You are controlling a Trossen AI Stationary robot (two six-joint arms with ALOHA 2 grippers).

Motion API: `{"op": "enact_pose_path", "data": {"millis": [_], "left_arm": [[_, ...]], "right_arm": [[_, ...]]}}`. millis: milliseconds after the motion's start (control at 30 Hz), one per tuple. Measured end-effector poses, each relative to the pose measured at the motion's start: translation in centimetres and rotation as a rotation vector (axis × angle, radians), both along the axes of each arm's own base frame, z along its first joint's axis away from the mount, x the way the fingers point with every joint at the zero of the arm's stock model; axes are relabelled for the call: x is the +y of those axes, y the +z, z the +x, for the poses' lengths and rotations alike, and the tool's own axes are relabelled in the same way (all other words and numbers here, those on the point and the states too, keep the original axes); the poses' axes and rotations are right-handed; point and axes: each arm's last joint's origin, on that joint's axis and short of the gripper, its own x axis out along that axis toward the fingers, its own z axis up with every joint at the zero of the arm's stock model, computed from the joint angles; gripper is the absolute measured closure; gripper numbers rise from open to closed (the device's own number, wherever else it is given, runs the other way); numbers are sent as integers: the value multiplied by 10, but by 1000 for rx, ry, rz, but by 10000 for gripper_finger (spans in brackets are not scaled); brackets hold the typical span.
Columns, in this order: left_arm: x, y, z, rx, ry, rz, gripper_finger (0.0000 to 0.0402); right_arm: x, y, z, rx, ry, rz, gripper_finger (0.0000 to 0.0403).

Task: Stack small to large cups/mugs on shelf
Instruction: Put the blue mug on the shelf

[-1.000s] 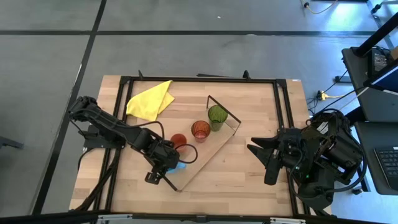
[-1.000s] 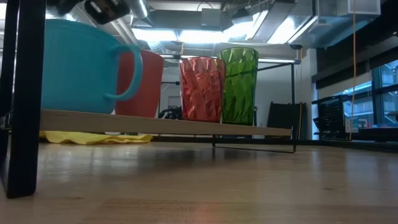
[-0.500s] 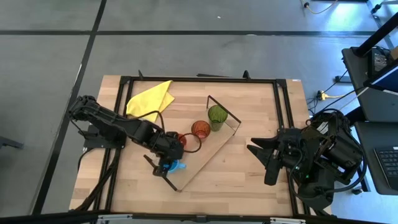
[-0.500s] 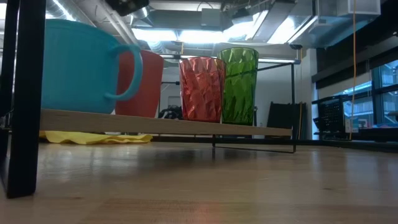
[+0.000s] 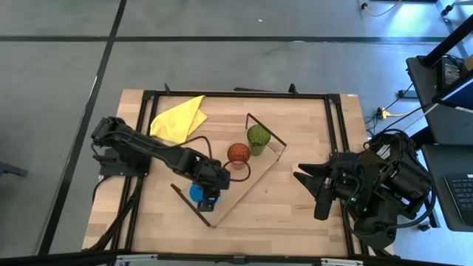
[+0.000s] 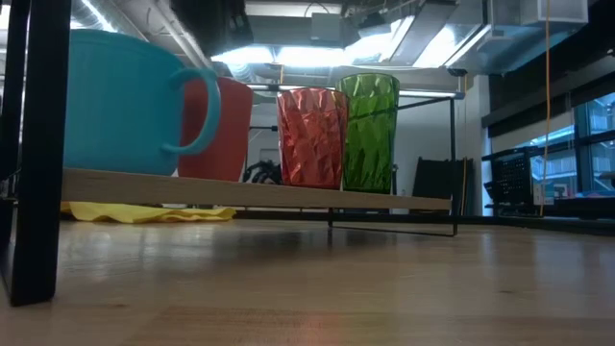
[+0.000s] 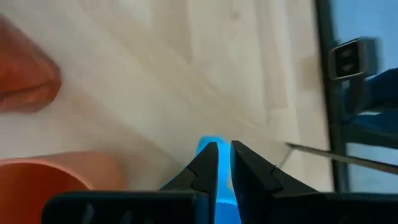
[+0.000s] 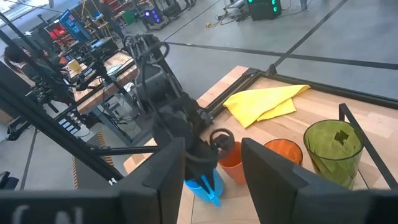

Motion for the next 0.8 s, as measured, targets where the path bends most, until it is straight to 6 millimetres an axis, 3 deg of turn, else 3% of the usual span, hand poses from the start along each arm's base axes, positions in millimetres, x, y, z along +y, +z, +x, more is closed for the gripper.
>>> {"op": "enact_pose_path", "data": {"millis": [300, 800], "left_arm": [[-2, -17, 9, 34, 23, 46, 365], [-5, -18, 8, 68, 23, -15, 365]], "right_arm": [[0, 0, 0, 0, 0, 0, 244], [0, 0, 0, 9, 7, -20, 244]]}}
